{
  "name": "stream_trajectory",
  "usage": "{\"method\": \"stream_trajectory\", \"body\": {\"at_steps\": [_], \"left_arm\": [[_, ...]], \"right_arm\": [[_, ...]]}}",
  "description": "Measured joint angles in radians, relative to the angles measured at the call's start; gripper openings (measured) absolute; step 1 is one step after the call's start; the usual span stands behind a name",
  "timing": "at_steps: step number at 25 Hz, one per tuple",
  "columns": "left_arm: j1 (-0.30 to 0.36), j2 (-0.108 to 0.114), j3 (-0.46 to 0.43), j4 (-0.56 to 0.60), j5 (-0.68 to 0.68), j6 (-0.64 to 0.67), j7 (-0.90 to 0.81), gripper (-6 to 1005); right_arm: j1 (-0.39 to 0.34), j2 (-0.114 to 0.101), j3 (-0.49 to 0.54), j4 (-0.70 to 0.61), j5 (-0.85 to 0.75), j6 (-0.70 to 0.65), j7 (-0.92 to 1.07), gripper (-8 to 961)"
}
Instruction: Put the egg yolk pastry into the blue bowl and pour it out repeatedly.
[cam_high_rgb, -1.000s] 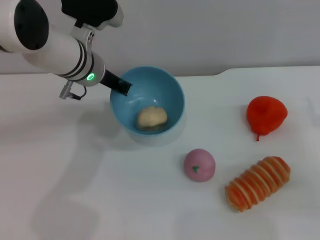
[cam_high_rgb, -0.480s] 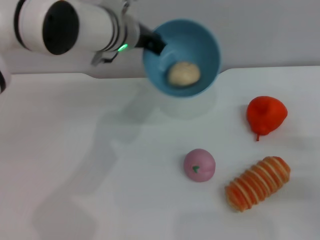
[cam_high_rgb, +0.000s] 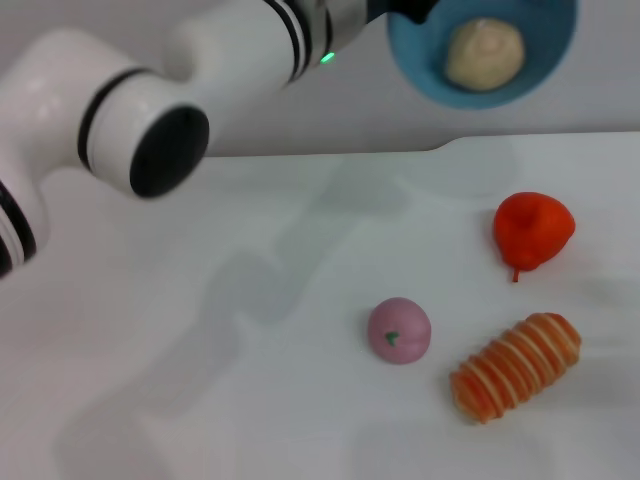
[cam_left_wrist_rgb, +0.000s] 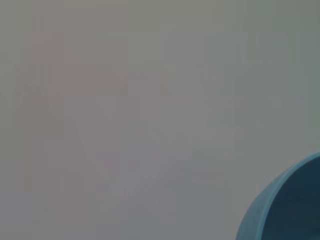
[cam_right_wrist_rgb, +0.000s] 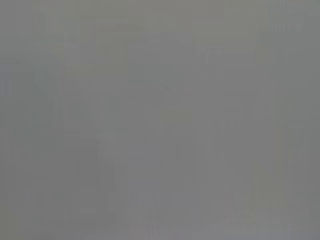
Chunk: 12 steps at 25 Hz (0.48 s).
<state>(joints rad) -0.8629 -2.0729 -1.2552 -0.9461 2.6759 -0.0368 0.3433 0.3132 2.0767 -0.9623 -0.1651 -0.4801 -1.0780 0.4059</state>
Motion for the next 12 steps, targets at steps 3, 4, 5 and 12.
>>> {"method": "stream_trajectory", "body": {"at_steps": [3, 4, 5, 12], "left_arm": [[0.012, -0.001, 0.064, 0.02, 0.0, 0.136, 0.001, -1], [0.012, -0.002, 0.081, 0.032, 0.0, 0.169, 0.003, -1], [0.009, -0.002, 0.095, 0.045, 0.0, 0.193, 0.005, 0], [0.002, -0.005, 0.198, 0.125, -0.001, 0.448, 0.013, 0]], "right_arm": [[0.005, 0.0, 0.0, 0.004, 0.0, -0.005, 0.001, 508], [0.005, 0.0, 0.0, 0.005, 0.0, -0.005, 0.001, 508], [0.006, 0.0, 0.0, 0.005, 0.0, -0.005, 0.001, 508], [0.014, 0.0, 0.001, 0.007, 0.0, -0.008, 0.001, 507]]}}
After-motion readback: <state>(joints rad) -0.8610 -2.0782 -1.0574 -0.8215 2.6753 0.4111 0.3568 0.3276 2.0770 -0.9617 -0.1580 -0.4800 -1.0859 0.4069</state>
